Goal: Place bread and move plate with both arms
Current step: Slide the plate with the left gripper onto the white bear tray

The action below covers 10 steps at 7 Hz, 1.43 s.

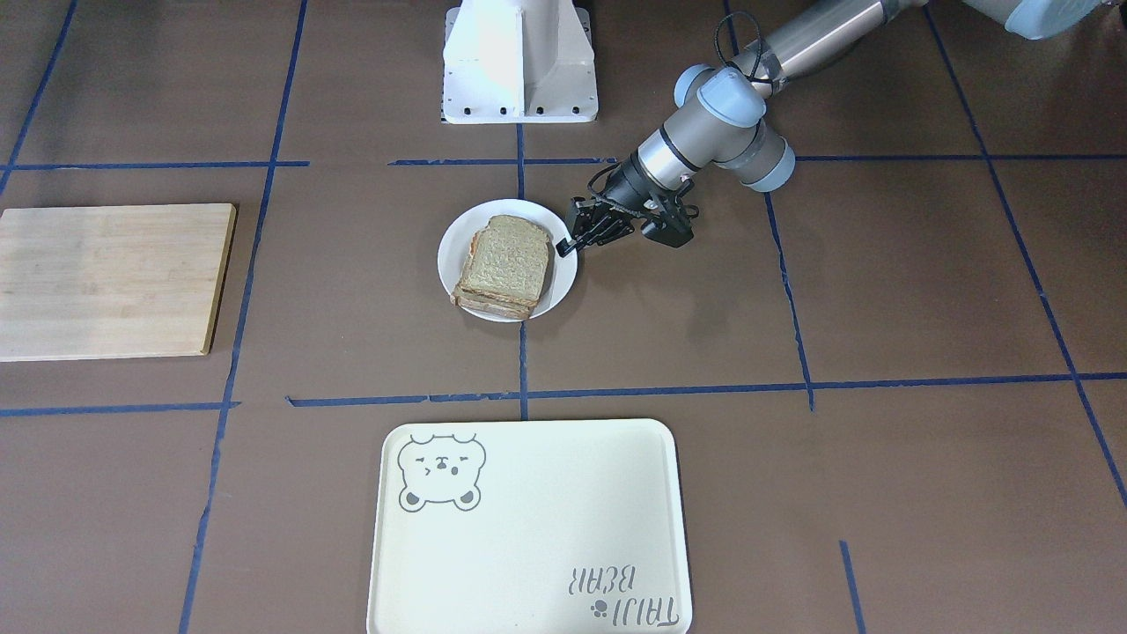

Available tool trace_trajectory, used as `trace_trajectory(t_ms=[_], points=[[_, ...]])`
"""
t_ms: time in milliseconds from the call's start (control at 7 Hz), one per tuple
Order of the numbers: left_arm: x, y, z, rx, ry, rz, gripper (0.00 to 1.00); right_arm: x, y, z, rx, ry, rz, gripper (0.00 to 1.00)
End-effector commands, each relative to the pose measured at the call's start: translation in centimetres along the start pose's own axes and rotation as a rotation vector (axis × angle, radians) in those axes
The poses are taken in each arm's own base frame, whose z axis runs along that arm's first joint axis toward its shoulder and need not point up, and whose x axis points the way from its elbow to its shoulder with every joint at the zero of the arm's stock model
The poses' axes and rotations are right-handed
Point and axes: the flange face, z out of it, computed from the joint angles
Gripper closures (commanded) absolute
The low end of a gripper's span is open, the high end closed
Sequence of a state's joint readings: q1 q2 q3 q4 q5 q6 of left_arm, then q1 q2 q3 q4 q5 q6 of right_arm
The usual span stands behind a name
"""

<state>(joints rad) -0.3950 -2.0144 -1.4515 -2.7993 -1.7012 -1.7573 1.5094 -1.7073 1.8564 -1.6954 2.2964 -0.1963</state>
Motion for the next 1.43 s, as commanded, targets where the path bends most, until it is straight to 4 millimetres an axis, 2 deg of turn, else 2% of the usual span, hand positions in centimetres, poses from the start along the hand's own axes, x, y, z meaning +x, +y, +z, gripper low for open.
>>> trace_trajectory(t_ms=[0, 429, 571, 714, 857, 1000, 1143, 1286], points=[[1.4, -1.1, -1.4, 0.007, 0.092, 0.009, 1.0, -0.1, -0.1, 0.0, 0.002, -0.006, -0.001, 0.0], [3.1, -6.5, -4.3, 0.092, 0.181, -0.058, 1.0, -0.1, -0.1, 0.0, 0.003, -0.009, 0.0, 0.0], [4.6, -7.6, -4.0, 0.165, 0.222, -0.133, 1.0, -0.1, -0.1, 0.0, 0.003, -0.01, 0.0, 0.0], [5.5, -9.5, -2.7, 0.22, 0.236, -0.183, 1.0, -0.1, -0.2, -0.1, 0.004, -0.009, -0.001, 0.0], [5.9, -12.4, 0.2, 0.302, 0.225, -0.246, 1.0, -0.1, -0.2, -0.1, 0.004, -0.009, -0.001, 0.0], [7.1, -16.6, 3.4, 0.359, 0.194, -0.261, 1.0, -0.1, -0.2, -0.1, 0.004, -0.009, -0.001, 0.0], [7.2, -19.7, 6.1, 0.402, 0.143, -0.274, 1.0, -0.2, -0.2, -0.1, 0.006, -0.01, -0.002, 0.0], [7.4, -21.8, 8.3, 0.433, 0.096, -0.283, 1.0, -0.1, -0.2, -0.1, 0.004, -0.009, -0.001, 0.0]])
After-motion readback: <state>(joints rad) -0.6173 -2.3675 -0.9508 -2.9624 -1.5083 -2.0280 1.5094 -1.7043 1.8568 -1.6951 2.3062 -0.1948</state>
